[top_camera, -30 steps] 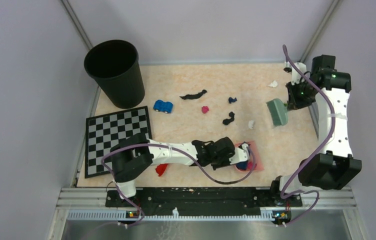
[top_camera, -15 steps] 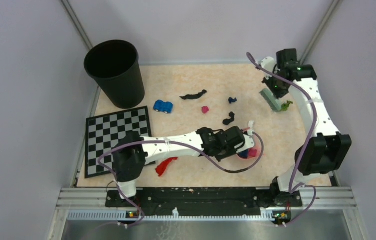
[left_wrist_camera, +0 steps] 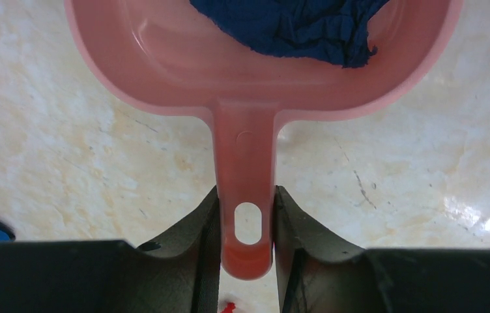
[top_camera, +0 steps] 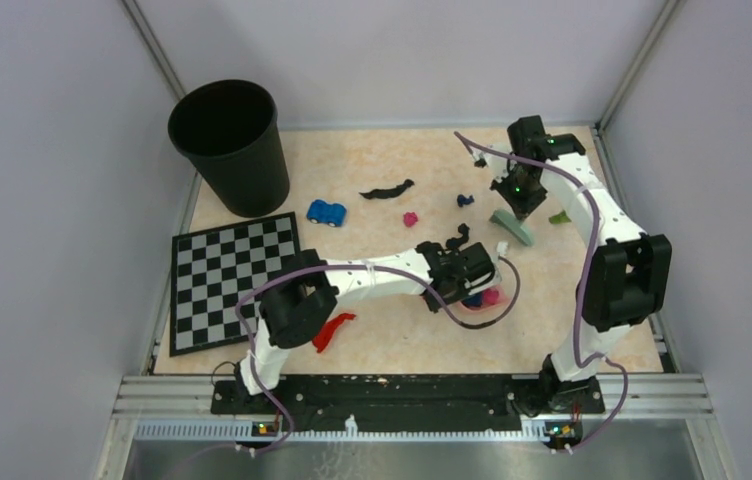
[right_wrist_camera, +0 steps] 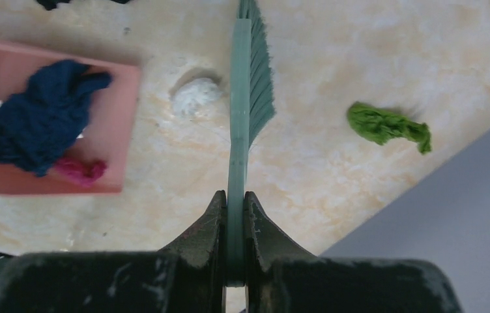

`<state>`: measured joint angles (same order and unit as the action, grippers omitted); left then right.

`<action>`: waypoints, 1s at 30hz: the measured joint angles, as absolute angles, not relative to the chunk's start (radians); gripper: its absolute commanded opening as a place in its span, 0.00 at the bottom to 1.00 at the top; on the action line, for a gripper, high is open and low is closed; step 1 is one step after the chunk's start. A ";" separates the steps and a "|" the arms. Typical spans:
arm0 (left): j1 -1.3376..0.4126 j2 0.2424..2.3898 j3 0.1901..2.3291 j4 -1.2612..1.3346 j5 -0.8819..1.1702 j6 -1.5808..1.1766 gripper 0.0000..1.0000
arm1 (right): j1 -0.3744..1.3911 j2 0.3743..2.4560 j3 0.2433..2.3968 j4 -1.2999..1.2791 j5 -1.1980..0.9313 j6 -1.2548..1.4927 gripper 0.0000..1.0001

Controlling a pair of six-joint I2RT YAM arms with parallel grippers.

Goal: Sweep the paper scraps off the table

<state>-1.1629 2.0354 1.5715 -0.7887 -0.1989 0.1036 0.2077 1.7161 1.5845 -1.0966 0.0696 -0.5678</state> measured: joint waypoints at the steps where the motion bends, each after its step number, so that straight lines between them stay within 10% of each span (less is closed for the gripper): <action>1: -1.158 2.046 1.593 -0.789 -0.199 0.106 0.00 | 0.212 1.716 1.584 -1.111 0.049 -0.564 0.00; 15: -1.131 2.158 1.732 -0.783 -0.192 0.126 0.00 | 0.215 1.663 1.694 -1.391 -0.227 -0.443 0.00; 30: -1.127 2.157 1.720 -0.733 -0.142 0.131 0.00 | 0.132 1.771 1.878 -1.034 0.299 -0.719 0.00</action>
